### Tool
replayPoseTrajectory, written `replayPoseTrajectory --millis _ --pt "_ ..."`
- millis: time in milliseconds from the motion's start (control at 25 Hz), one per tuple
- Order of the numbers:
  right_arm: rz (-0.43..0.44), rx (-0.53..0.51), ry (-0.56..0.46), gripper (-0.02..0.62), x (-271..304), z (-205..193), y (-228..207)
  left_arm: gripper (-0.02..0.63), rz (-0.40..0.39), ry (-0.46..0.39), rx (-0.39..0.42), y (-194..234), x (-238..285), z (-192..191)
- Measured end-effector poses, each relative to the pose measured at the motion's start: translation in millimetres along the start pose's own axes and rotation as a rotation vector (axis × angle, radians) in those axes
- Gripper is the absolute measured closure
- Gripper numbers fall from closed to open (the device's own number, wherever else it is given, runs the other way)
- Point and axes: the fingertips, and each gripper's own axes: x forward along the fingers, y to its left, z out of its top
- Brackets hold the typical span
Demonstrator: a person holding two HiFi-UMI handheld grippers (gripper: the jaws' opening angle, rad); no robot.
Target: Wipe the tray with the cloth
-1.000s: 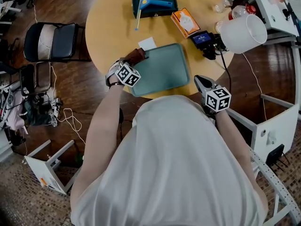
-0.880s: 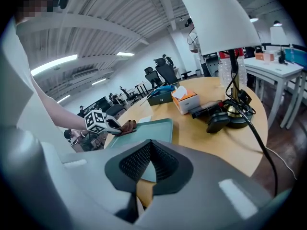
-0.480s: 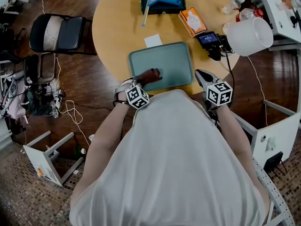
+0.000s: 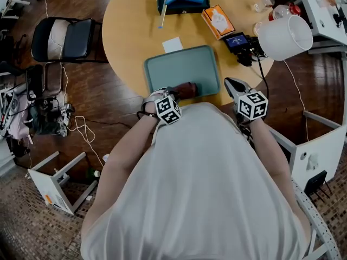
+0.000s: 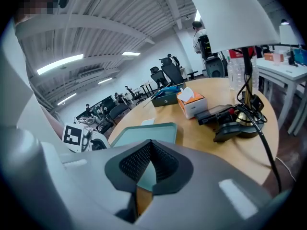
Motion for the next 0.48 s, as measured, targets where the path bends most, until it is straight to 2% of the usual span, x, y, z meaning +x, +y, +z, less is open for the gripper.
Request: replayPoseTrajectory --millis 160,480 --pt "-0.022 0.020 -0.014 0.592 -10.6 -1.8 -8.9 0.224 0.070 0.037 -0.002 30.4 9.6 6.8" --pt "-0.064 0.058 -0.042 0.592 -28.1 -5.1 -21.9 0.224 0.266 0.152 -0.119 135.2 20.9 -19.8"
